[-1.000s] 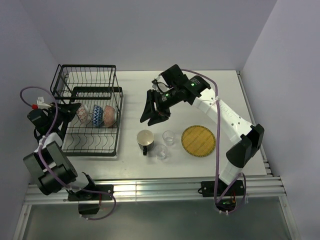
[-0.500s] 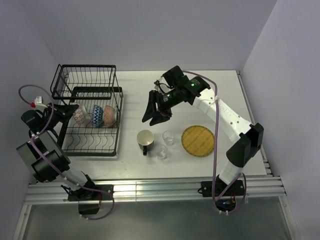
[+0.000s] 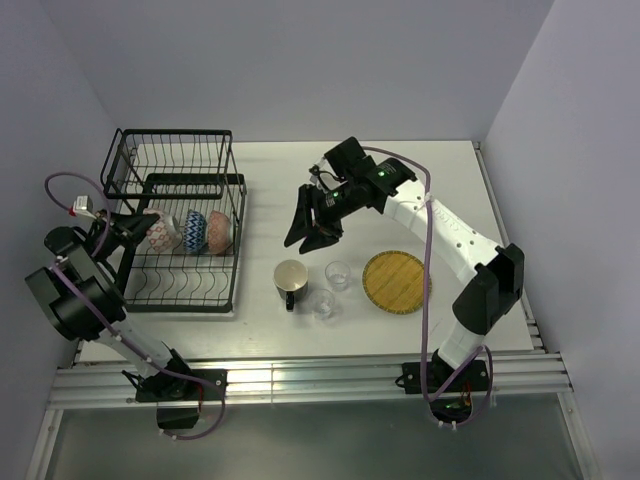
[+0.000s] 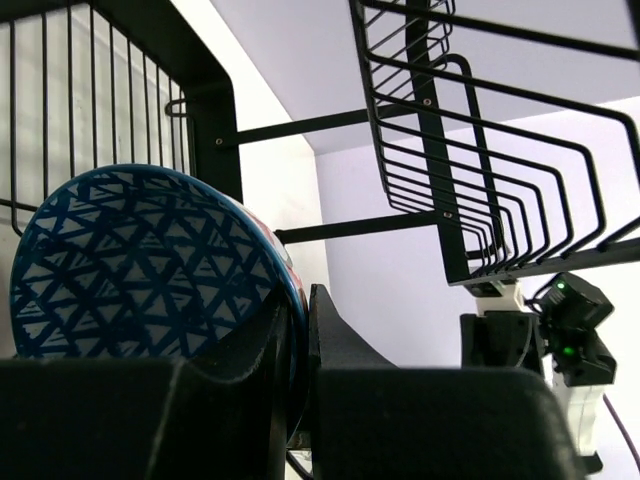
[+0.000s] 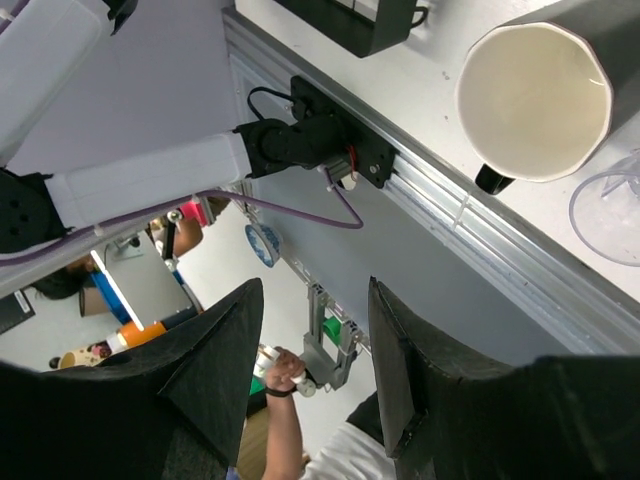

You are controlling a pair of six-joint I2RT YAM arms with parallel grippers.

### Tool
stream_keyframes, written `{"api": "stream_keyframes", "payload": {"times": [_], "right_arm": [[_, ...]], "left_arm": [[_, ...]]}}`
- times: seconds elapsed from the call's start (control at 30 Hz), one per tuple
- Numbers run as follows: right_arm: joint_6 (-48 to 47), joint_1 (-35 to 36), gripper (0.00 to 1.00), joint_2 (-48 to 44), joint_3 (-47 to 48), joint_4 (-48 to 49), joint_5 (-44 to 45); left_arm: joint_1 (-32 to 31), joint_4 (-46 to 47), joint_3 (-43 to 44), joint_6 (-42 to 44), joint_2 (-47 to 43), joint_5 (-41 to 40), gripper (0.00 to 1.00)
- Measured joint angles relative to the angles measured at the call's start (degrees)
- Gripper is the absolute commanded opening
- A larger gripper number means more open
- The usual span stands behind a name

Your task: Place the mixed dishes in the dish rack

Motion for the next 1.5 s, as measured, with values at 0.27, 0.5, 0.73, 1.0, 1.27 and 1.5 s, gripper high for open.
{"api": "stream_keyframes", "payload": {"times": [0.27,0.5,0.73,1.0,1.27,1.5], "right_arm": [[1.92,0.00,0.53,-0.55,-2.71,2.49,0.44],[3.23,0.00,0.53,-2.38,-3.78,4.26,1.27],[4.72,0.07,0.53,-4.37,-6.99,5.86,1.77],[4.92,0.22,0.53,-5.11,-7.08,6.25,1.97],[4.85,0.22,0.53,-5.11,-7.08,6.23,1.95],[4.63,0.22,0.53,-4.90,-6.93,6.23,1.86]], "left_arm": [[0.92,17.73,-0.26,-23.50,12.50,3.23,0.00],[1.01,19.80,-0.35,-32.04,14.88,4.76,0.00],[1.90,20.61,0.00,-34.07,14.88,4.98,0.00],[3.67,20.44,1.01,-35.10,14.88,5.42,0.00],[3.67,20.15,3.98,-35.58,15.85,5.84,0.00],[2.75,20.20,6.95,-35.74,17.90,5.97,0.00]]}}
